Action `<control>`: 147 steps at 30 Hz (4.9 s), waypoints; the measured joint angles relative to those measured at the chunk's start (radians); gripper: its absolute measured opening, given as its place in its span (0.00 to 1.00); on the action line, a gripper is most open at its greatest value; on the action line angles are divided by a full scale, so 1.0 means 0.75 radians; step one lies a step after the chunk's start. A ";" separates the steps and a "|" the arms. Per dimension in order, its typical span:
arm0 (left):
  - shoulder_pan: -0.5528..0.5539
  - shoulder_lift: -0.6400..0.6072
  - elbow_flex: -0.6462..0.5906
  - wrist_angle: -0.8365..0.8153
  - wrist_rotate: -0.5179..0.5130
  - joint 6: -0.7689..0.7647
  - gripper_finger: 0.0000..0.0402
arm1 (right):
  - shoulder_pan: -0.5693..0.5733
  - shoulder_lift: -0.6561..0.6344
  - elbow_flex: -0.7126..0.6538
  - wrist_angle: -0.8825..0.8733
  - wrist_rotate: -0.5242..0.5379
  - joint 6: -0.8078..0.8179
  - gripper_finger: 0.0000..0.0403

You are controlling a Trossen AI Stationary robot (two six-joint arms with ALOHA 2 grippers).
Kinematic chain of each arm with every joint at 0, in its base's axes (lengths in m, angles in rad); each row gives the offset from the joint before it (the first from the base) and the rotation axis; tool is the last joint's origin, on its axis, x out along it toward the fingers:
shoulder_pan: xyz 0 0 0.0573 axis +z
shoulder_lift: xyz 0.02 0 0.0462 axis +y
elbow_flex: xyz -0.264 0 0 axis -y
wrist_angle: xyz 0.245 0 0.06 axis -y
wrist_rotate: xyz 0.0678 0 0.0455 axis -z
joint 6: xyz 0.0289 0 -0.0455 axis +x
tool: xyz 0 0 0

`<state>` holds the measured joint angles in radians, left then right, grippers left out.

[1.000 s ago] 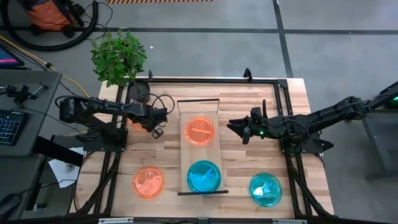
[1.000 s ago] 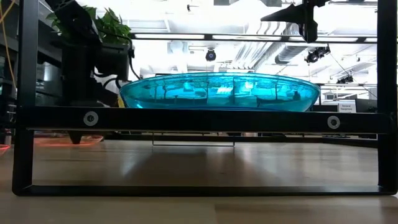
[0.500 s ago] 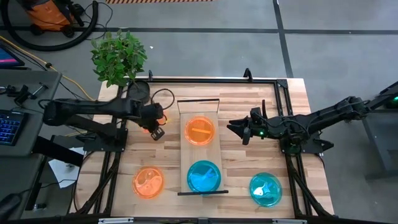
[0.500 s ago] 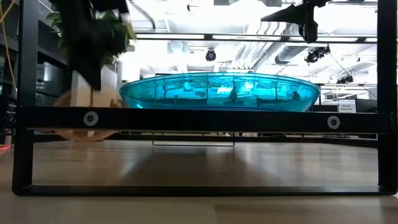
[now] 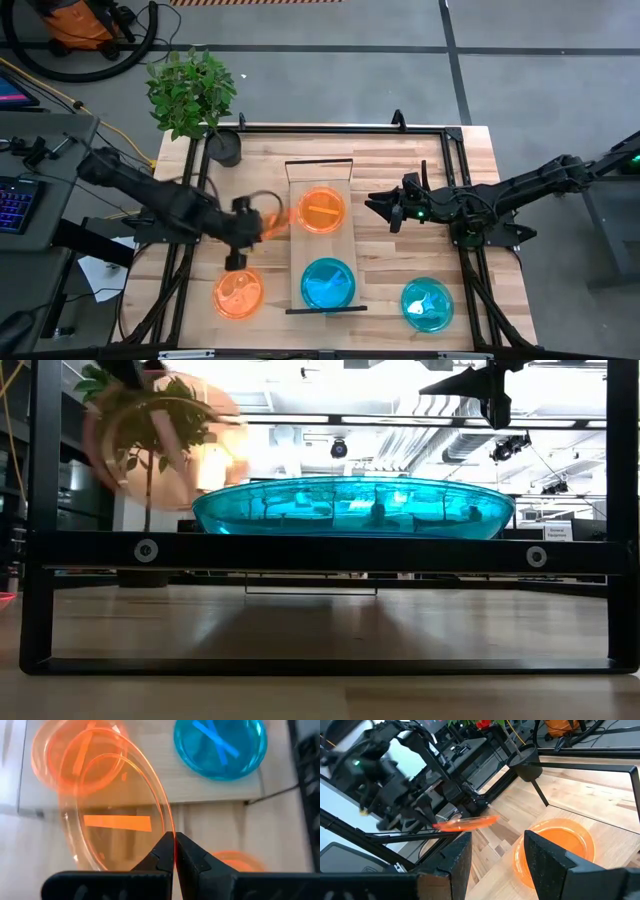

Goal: Place and stack plates onto a shelf
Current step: Stack the top orange transparent plate on the orange transparent plate, then stack the blue transparent plate on the blue transparent plate

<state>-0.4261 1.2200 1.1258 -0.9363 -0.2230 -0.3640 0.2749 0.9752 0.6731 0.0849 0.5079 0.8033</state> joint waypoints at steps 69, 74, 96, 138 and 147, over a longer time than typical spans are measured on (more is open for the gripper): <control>0.362 0.665 0.376 0.136 0.025 0.552 0.36 | 0.001 -0.166 -0.001 0.042 0.067 -0.199 0.40; 0.375 0.438 0.299 0.269 0.140 0.318 0.37 | 0.001 -0.165 -0.001 0.039 0.067 -0.199 0.40; 0.188 -0.565 -0.856 1.637 -0.168 -0.149 0.37 | 0.001 -0.165 -0.001 0.002 0.046 -0.140 0.40; 0.190 -0.557 -0.855 1.635 -0.202 -0.143 0.37 | 0.682 0.648 -0.001 -1.109 -0.836 1.154 0.40; 0.190 -0.557 -0.855 1.634 -0.202 -0.142 0.37 | 0.682 0.673 0.002 -1.053 -0.863 1.103 0.40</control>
<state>-0.2836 0.8021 0.4843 0.2890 -0.3748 -0.4706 0.7860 1.4800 0.6743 -0.7047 -0.1390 1.6302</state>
